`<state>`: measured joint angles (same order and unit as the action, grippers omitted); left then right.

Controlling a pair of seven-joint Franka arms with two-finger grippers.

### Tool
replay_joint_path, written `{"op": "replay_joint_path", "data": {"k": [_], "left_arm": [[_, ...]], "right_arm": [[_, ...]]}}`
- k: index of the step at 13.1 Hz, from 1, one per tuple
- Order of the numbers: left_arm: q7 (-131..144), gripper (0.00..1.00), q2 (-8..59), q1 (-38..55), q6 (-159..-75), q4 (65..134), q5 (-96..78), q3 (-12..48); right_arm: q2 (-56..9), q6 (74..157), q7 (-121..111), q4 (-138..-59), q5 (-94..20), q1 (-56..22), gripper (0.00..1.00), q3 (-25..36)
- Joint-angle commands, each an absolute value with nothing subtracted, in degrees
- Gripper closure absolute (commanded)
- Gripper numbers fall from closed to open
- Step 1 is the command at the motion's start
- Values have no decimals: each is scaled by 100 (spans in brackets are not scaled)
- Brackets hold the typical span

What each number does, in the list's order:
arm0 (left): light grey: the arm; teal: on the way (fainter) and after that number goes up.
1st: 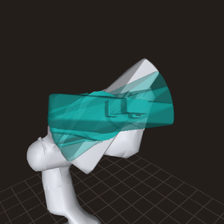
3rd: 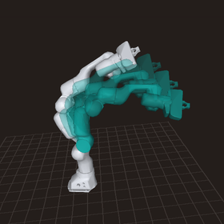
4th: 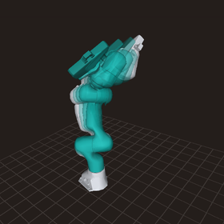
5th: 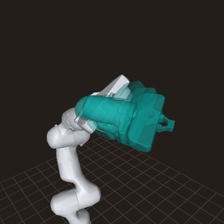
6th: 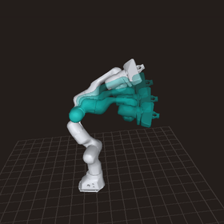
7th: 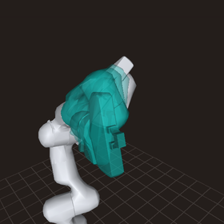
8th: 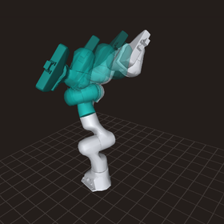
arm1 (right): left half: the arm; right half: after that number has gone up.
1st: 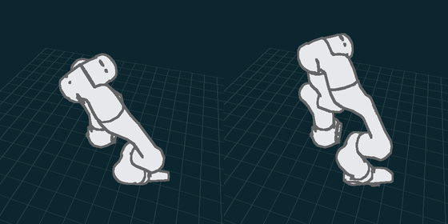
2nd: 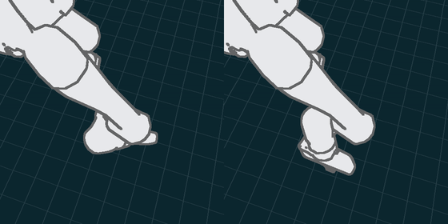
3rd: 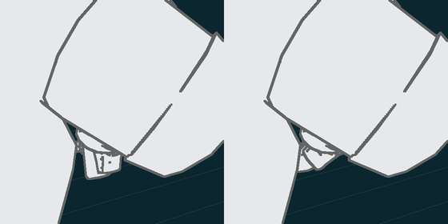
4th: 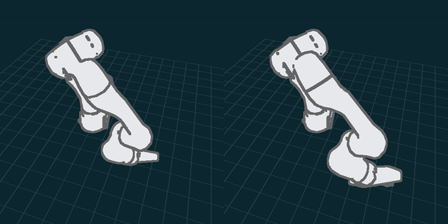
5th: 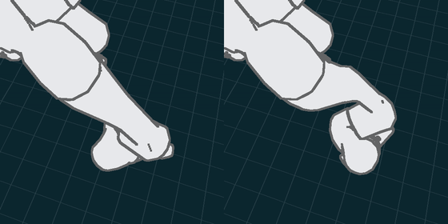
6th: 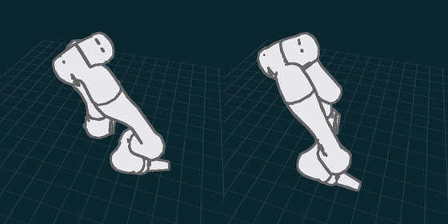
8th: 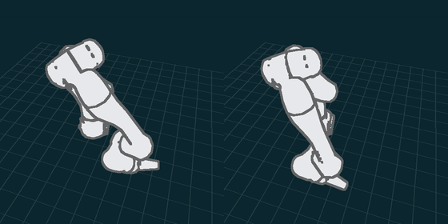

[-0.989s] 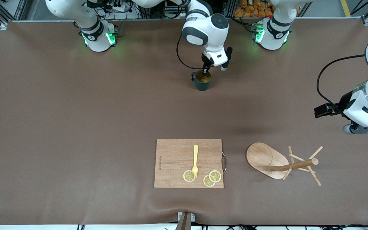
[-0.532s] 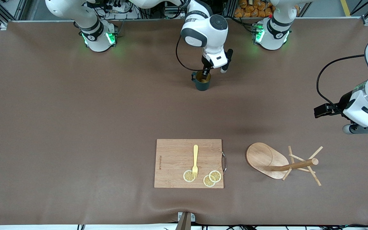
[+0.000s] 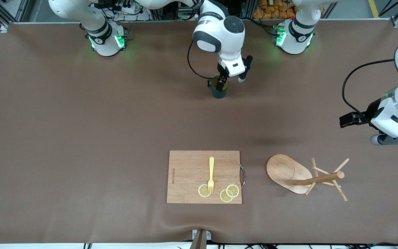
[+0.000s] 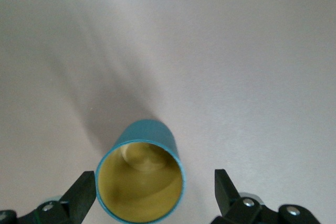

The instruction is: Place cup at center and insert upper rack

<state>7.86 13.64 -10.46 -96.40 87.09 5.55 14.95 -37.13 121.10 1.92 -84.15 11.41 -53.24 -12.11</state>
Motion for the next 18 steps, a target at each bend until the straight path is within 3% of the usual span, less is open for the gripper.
{"op": "replay_joint_path", "data": {"k": [1, 7, 10, 18], "left_arm": [[853, 0, 1397, -1037, -9615, 8604, 571, 1529], [835, 0, 1406, -1028, -9615, 8604, 606, 1529], [783, 0, 1389, -1028, -9615, 8604, 606, 1529], [808, 0, 1371, -1055, -9615, 8561, 606, 1529]], "right_arm": [[-3218, 11945, 246, -8551, 1099, -4871, 0, -1336], [-1945, 10715, 264, -8525, 1090, -3694, 0, -1336], [-1320, 9856, 246, -8508, 933, -2746, 0, -1345], [-616, 8992, 246, -8499, 791, -415, 0, -1292]]}}
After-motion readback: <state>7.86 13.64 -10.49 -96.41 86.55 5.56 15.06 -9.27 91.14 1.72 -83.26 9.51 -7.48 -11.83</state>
